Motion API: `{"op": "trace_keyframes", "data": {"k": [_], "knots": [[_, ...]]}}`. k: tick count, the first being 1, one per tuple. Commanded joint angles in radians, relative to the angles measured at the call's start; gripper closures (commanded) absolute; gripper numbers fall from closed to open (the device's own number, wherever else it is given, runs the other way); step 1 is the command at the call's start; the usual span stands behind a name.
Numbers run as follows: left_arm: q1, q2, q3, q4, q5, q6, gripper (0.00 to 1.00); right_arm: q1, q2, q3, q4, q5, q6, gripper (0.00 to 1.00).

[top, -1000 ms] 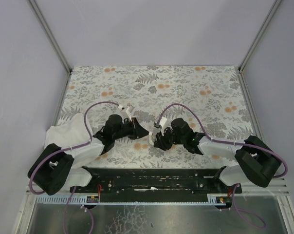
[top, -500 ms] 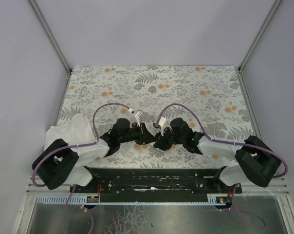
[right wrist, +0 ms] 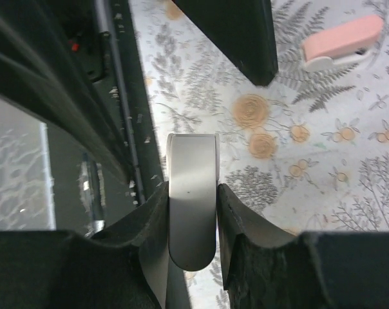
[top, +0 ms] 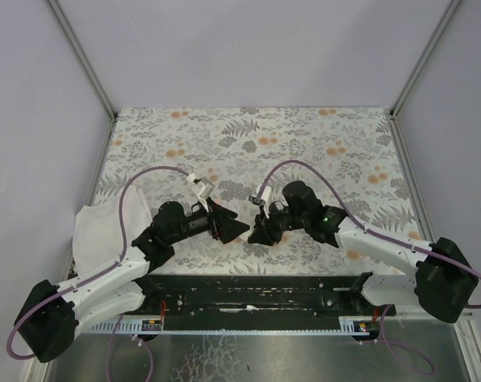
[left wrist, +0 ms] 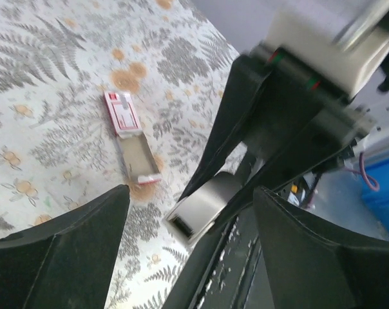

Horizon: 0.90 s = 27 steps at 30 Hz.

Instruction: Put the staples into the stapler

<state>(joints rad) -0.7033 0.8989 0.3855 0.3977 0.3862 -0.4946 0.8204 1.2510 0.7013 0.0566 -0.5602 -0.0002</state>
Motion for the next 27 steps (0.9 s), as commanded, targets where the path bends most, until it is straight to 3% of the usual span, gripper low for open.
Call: {"op": "trace_keyframes", "data": {"k": [1, 10, 15, 17, 27], "knots": [[0.005, -0.021, -0.054, 0.048, 0.156, 0.013, 0.22, 0.009, -0.058, 0.097, -0.149, -0.15, -0.013, 0.91], [-0.004, 0.039, -0.053, 0.188, 0.348, -0.038, 0.25, 0.009, -0.073, 0.191, -0.327, -0.229, -0.063, 0.91], [-0.013, 0.076, -0.038, 0.204, 0.384, -0.037, 0.48, 0.009, -0.058, 0.211, -0.361, -0.248, -0.08, 0.91], [-0.022, 0.085, -0.037, 0.21, 0.395, -0.036, 0.52, 0.01, -0.053, 0.213, -0.366, -0.252, -0.082, 0.91], [-0.081, 0.134, -0.009, 0.197, 0.405, -0.02, 0.56, 0.009, -0.037, 0.229, -0.384, -0.3, -0.089, 0.92]]}}
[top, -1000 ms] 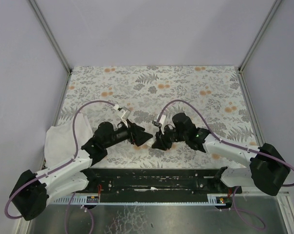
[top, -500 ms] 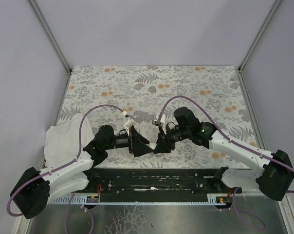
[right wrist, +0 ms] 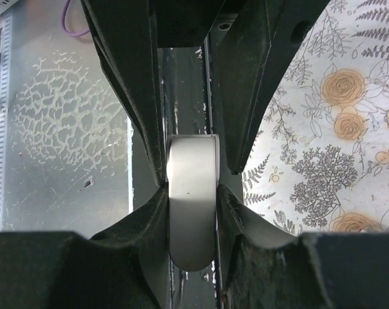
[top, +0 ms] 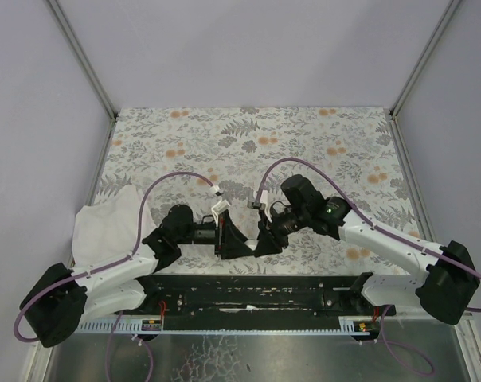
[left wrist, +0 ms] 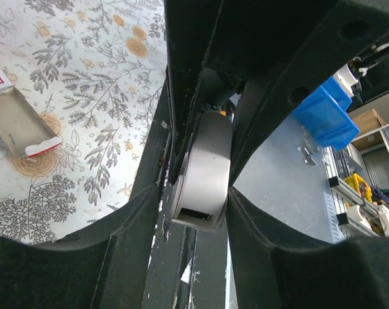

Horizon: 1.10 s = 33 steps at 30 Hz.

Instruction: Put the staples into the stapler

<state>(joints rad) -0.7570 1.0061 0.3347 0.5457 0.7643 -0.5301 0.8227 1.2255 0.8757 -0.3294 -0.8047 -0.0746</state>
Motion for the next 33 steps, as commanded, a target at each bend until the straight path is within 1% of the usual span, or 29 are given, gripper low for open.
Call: {"op": "trace_keyframes", "data": {"k": [1, 3, 5, 6, 7, 8, 9, 11, 12, 14, 15, 17, 19, 22, 25, 28, 30, 33], "knots": [[-0.034, 0.035, 0.046, 0.048, 0.03, 0.018, 0.59, 0.007, -0.013, 0.055, 0.001, -0.056, -0.014, 0.92], [-0.047, 0.049, 0.054, 0.048, 0.037, 0.022, 0.67, 0.007, -0.014, 0.054, 0.002, -0.054, -0.014, 0.92], [-0.056, 0.057, 0.055, 0.057, 0.037, 0.02, 0.84, 0.007, -0.015, 0.052, 0.002, -0.045, -0.011, 0.91], [-0.06, 0.057, 0.051, 0.074, 0.035, 0.015, 0.93, 0.006, -0.018, 0.052, 0.002, -0.031, -0.004, 0.88], [-0.06, 0.056, 0.041, 0.094, 0.031, 0.008, 0.99, 0.007, -0.022, 0.052, 0.005, -0.012, 0.006, 0.83], [-0.063, 0.054, 0.031, 0.114, 0.022, 0.0, 1.0, 0.007, -0.032, 0.05, 0.013, 0.008, 0.026, 0.71], [-0.064, 0.048, 0.019, 0.133, 0.007, -0.005, 1.0, 0.006, -0.049, 0.043, 0.031, 0.04, 0.05, 0.55], [-0.068, 0.03, -0.006, 0.165, -0.039, -0.007, 1.0, 0.001, -0.094, 0.024, 0.081, 0.112, 0.116, 0.3], [-0.069, 0.021, -0.019, 0.183, -0.062, -0.005, 1.0, -0.004, -0.119, 0.02, 0.099, 0.156, 0.155, 0.19], [-0.07, 0.004, -0.034, 0.202, -0.118, 0.01, 1.0, -0.016, -0.163, 0.02, 0.126, 0.236, 0.233, 0.04], [-0.071, -0.003, -0.034, 0.199, -0.141, 0.027, 1.0, -0.023, -0.182, 0.027, 0.13, 0.293, 0.279, 0.0], [-0.071, -0.025, -0.03, 0.188, -0.186, 0.054, 1.0, -0.043, -0.212, 0.036, 0.13, 0.388, 0.385, 0.01], [-0.073, -0.058, -0.032, 0.19, -0.239, 0.078, 1.0, -0.067, -0.237, 0.044, 0.127, 0.475, 0.526, 0.01], [-0.076, -0.118, -0.035, 0.194, -0.304, 0.132, 1.0, -0.084, -0.272, 0.038, 0.141, 0.535, 0.736, 0.01], [-0.076, -0.157, -0.042, 0.211, -0.361, 0.192, 1.0, -0.085, -0.303, 0.009, 0.205, 0.55, 0.941, 0.01], [-0.078, -0.168, -0.047, 0.236, -0.39, 0.224, 1.0, -0.085, -0.313, -0.044, 0.303, 0.541, 1.135, 0.01], [-0.078, -0.164, -0.048, 0.263, -0.395, 0.234, 1.0, -0.085, -0.302, -0.077, 0.365, 0.511, 1.219, 0.01], [-0.077, -0.148, -0.047, 0.306, -0.396, 0.236, 1.0, -0.085, -0.266, -0.106, 0.43, 0.457, 1.293, 0.01]]}}
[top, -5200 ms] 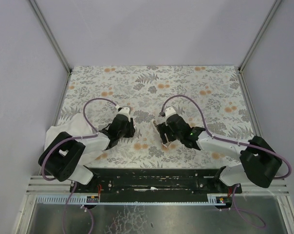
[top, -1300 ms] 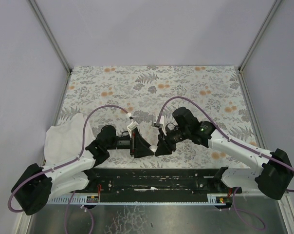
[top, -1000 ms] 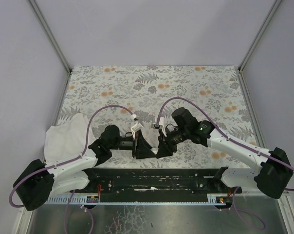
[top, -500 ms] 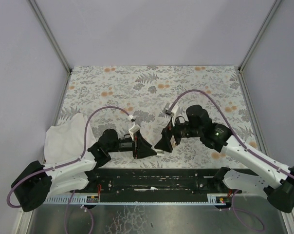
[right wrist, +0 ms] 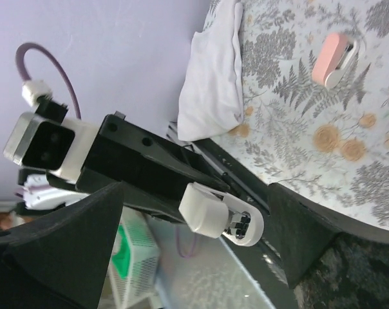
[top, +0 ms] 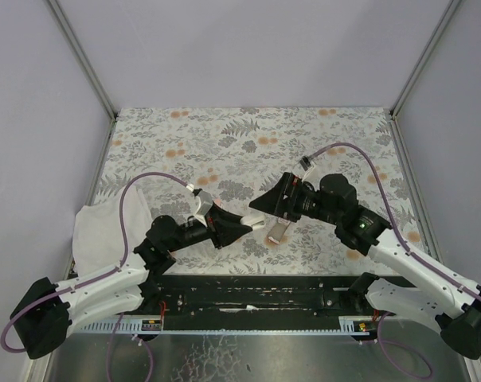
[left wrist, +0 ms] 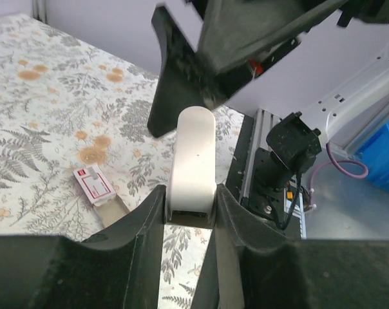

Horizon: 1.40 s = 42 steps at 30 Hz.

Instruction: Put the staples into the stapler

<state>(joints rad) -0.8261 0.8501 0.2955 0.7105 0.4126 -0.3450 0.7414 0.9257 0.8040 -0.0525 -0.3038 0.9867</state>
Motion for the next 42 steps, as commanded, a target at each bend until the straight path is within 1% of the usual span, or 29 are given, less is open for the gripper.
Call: {"op": "trace_keyframes", "data": {"k": [1, 6, 9, 12, 15, 16, 17, 18, 19, 21, 22, 26, 31, 32, 34, 35, 36, 37, 38, 40, 42], "knots": [[-0.01, 0.012, -0.007, 0.154, -0.044, 0.049, 1.0, -0.004, 0.045, -0.033, 0.15, -0.053, 0.235, 0.01], [-0.009, 0.016, 0.001, 0.163, -0.053, 0.056, 1.0, -0.004, 0.036, -0.043, 0.078, 0.0, 0.233, 0.01], [-0.01, 0.019, 0.004, 0.164, -0.053, 0.057, 1.0, -0.004, 0.033, -0.081, 0.13, -0.013, 0.278, 0.0], [-0.01, 0.028, 0.005, 0.167, -0.056, 0.062, 1.0, -0.004, 0.064, -0.089, 0.204, -0.089, 0.321, 0.08], [-0.01, 0.034, 0.008, 0.17, -0.069, 0.07, 1.0, 0.007, 0.092, -0.067, 0.217, -0.139, 0.329, 0.18], [-0.01, 0.035, 0.009, 0.169, -0.074, 0.073, 1.0, 0.011, 0.098, -0.058, 0.217, -0.151, 0.33, 0.23], [-0.01, 0.037, 0.01, 0.169, -0.077, 0.077, 1.0, 0.014, 0.101, -0.051, 0.221, -0.161, 0.331, 0.31], [-0.01, 0.039, 0.011, 0.168, -0.079, 0.08, 1.0, 0.015, 0.103, -0.045, 0.224, -0.172, 0.33, 0.43], [-0.011, 0.043, 0.013, 0.168, -0.08, 0.082, 1.0, 0.017, 0.105, -0.039, 0.222, -0.176, 0.328, 0.57], [-0.011, 0.048, 0.014, 0.166, -0.08, 0.084, 1.0, 0.017, 0.11, -0.032, 0.212, -0.179, 0.323, 0.95], [-0.011, 0.051, 0.016, 0.163, -0.078, 0.086, 1.0, 0.018, 0.11, -0.034, 0.213, -0.179, 0.326, 1.0], [-0.011, 0.055, 0.018, 0.14, -0.076, 0.091, 1.0, 0.018, 0.109, -0.047, 0.234, -0.162, 0.325, 1.0], [-0.013, 0.064, 0.034, 0.057, -0.098, 0.117, 1.0, 0.018, 0.102, -0.046, 0.214, -0.117, 0.296, 1.0], [-0.013, 0.064, 0.032, 0.05, -0.101, 0.118, 1.0, 0.018, 0.104, -0.046, 0.218, -0.12, 0.29, 0.93], [-0.013, 0.063, 0.029, 0.051, -0.107, 0.116, 1.0, 0.018, 0.106, -0.047, 0.235, -0.126, 0.284, 0.52], [-0.013, 0.062, 0.028, 0.053, -0.11, 0.114, 1.0, 0.018, 0.105, -0.048, 0.242, -0.127, 0.284, 0.35], [-0.013, 0.063, 0.028, 0.053, -0.113, 0.114, 1.0, 0.018, 0.102, -0.05, 0.245, -0.126, 0.284, 0.25], [-0.013, 0.063, 0.029, 0.055, -0.116, 0.113, 1.0, 0.018, 0.099, -0.052, 0.246, -0.124, 0.283, 0.18], [-0.013, 0.063, 0.028, 0.055, -0.121, 0.113, 1.0, 0.018, 0.094, -0.054, 0.246, -0.119, 0.283, 0.16], [-0.014, 0.062, 0.029, 0.056, -0.13, 0.113, 1.0, 0.018, 0.09, -0.055, 0.244, -0.116, 0.283, 0.16], [-0.013, 0.065, 0.03, 0.058, -0.136, 0.113, 1.0, 0.018, 0.089, -0.058, 0.236, -0.114, 0.287, 0.21]]}}
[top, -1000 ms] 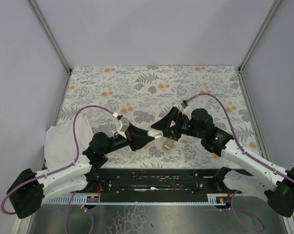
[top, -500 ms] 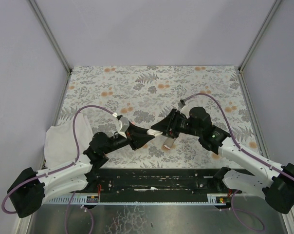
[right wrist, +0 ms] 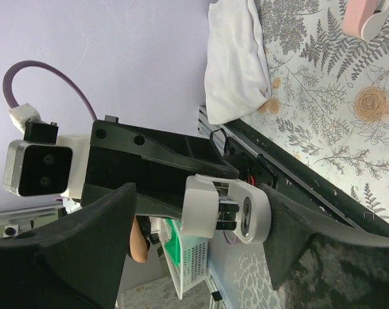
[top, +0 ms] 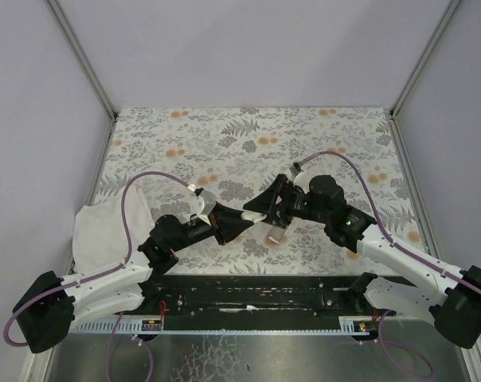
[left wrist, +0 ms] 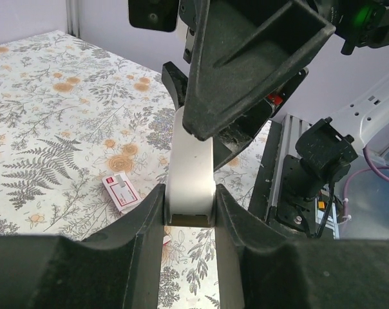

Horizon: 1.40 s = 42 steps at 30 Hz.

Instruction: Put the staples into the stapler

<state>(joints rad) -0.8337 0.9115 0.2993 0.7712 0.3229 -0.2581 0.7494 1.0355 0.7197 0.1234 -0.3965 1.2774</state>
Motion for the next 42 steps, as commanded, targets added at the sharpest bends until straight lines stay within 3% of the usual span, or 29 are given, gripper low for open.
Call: {"op": "trace_keyframes", "data": {"k": [1, 3, 4, 5, 14, 15, 16, 18, 19, 20, 25, 29, 38, 40, 42], "knots": [[-0.006, 0.007, 0.027, -0.002, -0.047, 0.027, 1.0, 0.01, -0.023, 0.021, 0.06, -0.021, 0.001, 0.28], [-0.006, 0.012, 0.027, -0.002, -0.047, 0.028, 1.0, 0.01, -0.025, 0.013, 0.066, -0.019, 0.005, 0.57], [-0.006, 0.015, 0.028, -0.003, -0.045, 0.029, 1.0, 0.01, -0.026, 0.009, 0.071, -0.016, 0.007, 0.81], [-0.007, 0.018, 0.028, -0.005, -0.041, 0.031, 1.0, 0.01, -0.027, 0.006, 0.07, -0.011, 0.007, 0.98], [-0.014, 0.068, 0.053, -0.18, -0.095, 0.103, 1.0, 0.009, -0.015, 0.004, 0.048, 0.057, -0.095, 1.0], [-0.013, 0.071, 0.045, -0.176, -0.109, 0.096, 1.0, 0.01, -0.01, 0.017, 0.031, 0.071, -0.127, 0.96], [-0.013, 0.074, 0.036, -0.169, -0.129, 0.085, 1.0, 0.01, -0.006, 0.035, -0.002, 0.088, -0.172, 0.76], [-0.013, 0.086, 0.02, -0.145, -0.188, 0.051, 1.0, 0.008, -0.002, 0.072, -0.081, 0.142, -0.281, 0.27], [-0.013, 0.096, 0.009, -0.13, -0.222, 0.032, 1.0, 0.005, -0.002, 0.089, -0.129, 0.185, -0.332, 0.12], [-0.013, 0.106, -0.004, -0.112, -0.263, 0.014, 1.0, 0.0, 0.0, 0.112, -0.174, 0.226, -0.38, 0.03], [-0.012, 0.237, -0.028, -0.017, -0.527, -0.083, 1.0, -0.047, 0.0, 0.133, -0.292, 0.407, -0.573, 0.01], [-0.004, 0.382, -0.012, 0.057, -0.655, -0.132, 1.0, -0.08, 0.017, 0.122, -0.284, 0.425, -0.654, 0.01], [0.018, 0.647, 0.064, 0.119, -0.71, -0.192, 1.0, -0.154, 0.042, 0.056, -0.214, 0.388, -0.709, 0.01], [0.025, 0.679, 0.07, 0.112, -0.711, -0.209, 0.88, -0.17, 0.051, 0.038, -0.194, 0.378, -0.725, 0.01], [0.034, 0.705, 0.068, 0.109, -0.708, -0.224, 0.65, -0.188, 0.065, 0.031, -0.187, 0.371, -0.743, 0.01]]}}
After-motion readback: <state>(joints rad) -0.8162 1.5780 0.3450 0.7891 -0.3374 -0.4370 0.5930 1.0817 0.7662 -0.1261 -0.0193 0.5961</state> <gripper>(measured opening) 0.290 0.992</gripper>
